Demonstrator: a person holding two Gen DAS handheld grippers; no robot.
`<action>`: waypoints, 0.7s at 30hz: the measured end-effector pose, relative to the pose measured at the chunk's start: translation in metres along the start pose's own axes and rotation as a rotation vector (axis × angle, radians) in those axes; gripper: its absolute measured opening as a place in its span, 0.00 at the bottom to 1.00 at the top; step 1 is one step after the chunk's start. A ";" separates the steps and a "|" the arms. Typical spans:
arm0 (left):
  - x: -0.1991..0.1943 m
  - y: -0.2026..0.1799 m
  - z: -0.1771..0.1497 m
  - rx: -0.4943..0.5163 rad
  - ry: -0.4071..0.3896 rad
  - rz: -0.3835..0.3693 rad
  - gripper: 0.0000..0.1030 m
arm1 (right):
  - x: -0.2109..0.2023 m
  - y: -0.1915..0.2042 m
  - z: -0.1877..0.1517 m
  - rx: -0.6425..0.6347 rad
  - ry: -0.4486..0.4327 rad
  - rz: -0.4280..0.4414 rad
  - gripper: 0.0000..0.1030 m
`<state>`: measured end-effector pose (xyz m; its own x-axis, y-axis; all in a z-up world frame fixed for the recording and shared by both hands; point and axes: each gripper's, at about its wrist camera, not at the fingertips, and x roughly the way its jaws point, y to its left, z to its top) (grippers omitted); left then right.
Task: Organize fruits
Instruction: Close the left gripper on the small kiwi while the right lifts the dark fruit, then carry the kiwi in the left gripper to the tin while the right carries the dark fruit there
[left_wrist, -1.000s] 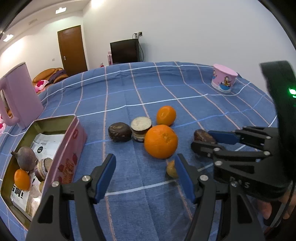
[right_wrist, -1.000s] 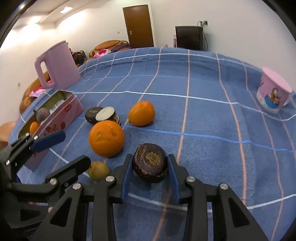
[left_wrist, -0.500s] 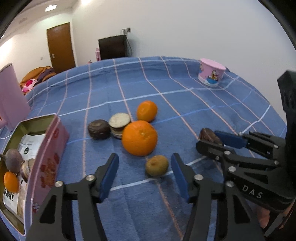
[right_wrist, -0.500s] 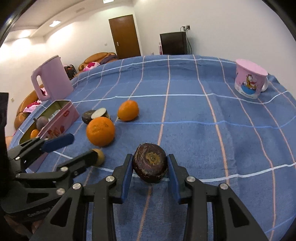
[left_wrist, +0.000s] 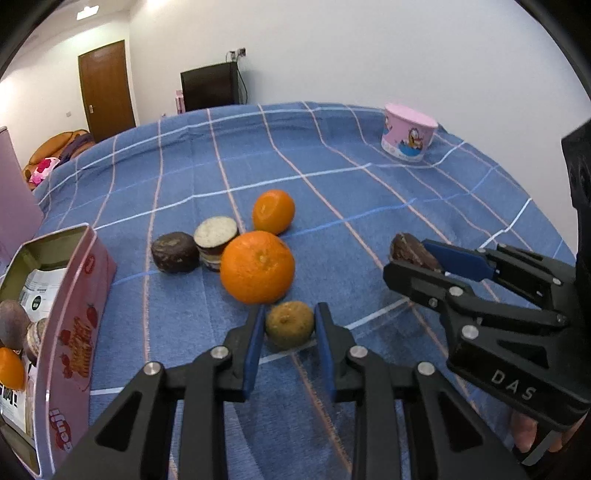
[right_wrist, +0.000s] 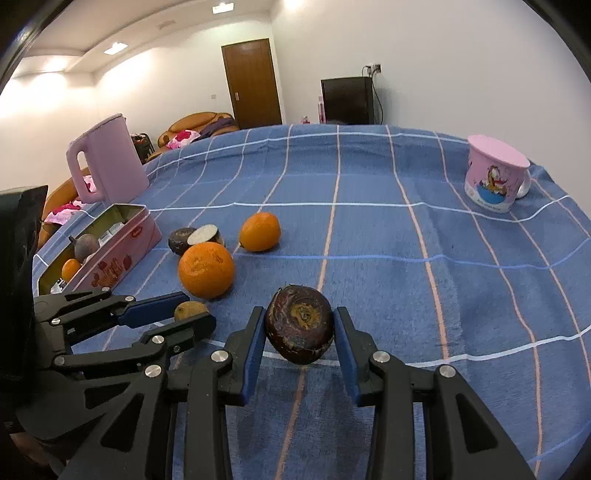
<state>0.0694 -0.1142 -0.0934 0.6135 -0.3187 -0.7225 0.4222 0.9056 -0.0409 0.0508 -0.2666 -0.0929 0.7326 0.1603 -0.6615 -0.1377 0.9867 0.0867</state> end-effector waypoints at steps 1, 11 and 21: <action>-0.003 0.001 0.000 -0.004 -0.015 0.004 0.28 | -0.001 0.000 0.000 -0.002 -0.006 0.001 0.37; -0.018 0.009 -0.001 -0.042 -0.099 0.022 0.28 | -0.009 0.009 0.000 -0.036 -0.061 0.000 0.37; -0.030 0.011 -0.004 -0.051 -0.166 0.045 0.28 | -0.017 0.013 -0.002 -0.054 -0.105 0.003 0.37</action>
<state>0.0530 -0.0941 -0.0751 0.7349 -0.3152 -0.6005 0.3596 0.9318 -0.0490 0.0350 -0.2565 -0.0820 0.7975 0.1683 -0.5794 -0.1739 0.9837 0.0463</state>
